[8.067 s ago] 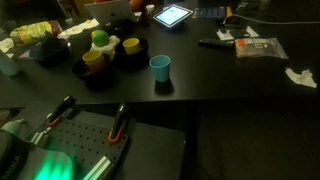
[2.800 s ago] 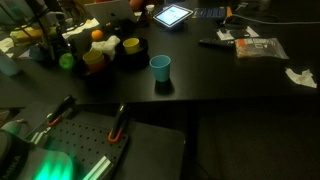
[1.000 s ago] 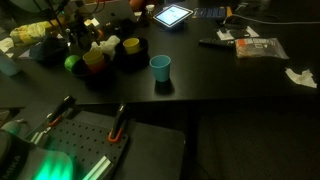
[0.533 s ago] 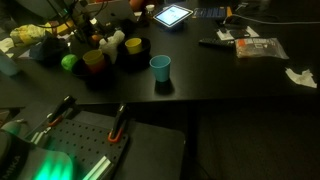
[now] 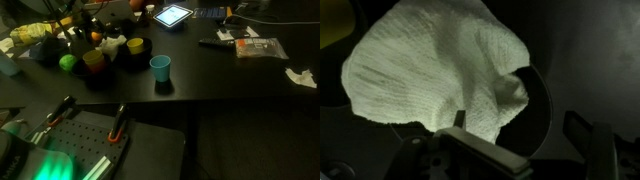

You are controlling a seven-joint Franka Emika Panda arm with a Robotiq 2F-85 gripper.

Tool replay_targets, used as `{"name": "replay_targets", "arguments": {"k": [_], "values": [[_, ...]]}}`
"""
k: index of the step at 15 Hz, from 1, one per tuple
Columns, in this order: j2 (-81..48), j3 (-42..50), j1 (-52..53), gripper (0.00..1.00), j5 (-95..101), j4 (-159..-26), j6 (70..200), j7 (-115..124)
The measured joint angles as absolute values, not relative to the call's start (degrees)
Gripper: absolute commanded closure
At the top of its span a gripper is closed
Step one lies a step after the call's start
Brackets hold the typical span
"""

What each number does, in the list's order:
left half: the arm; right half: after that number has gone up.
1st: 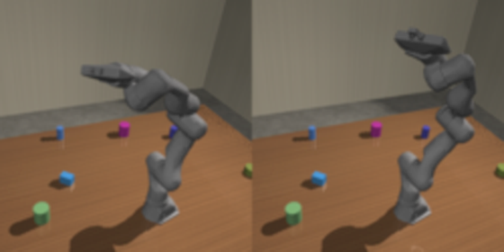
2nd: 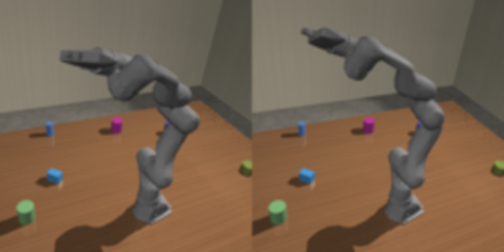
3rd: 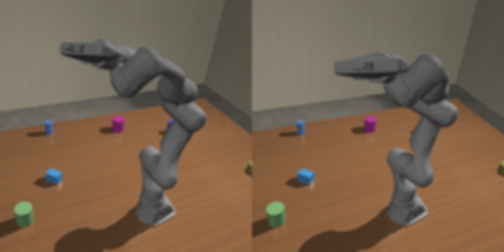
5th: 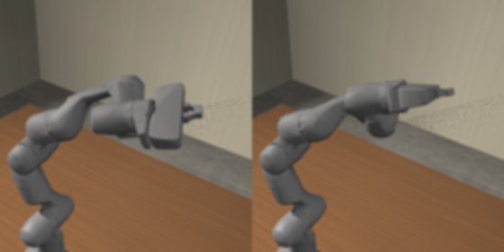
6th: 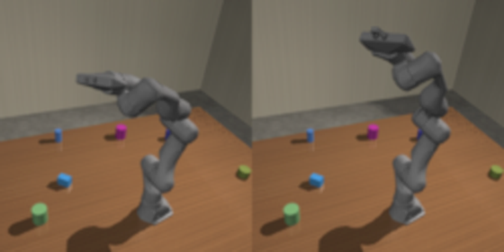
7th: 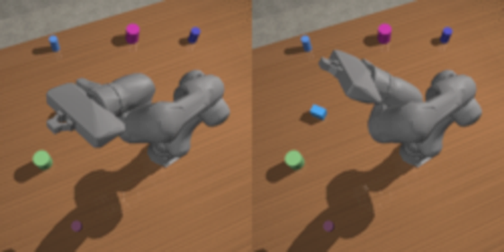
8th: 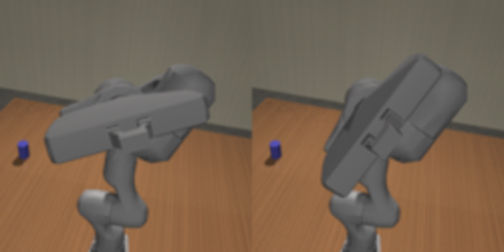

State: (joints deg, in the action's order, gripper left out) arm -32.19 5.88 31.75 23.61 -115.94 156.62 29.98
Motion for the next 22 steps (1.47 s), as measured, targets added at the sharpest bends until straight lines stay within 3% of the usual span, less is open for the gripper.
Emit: {"name": "replay_targets", "arguments": {"k": [12,13,15,22], "values": [[-33.21,6.25,28.22,0.00,22.08,-114.43,155.37,30.01],[-33.50,6.24,28.22,0.25,22.00,-114.45,155.37,30.03],[-34.16,6.24,28.12,0.32,21.48,-114.51,155.37,30.03],[-34.60,6.08,27.33,0.87,19.88,-115.78,154.99,30.00]]}}
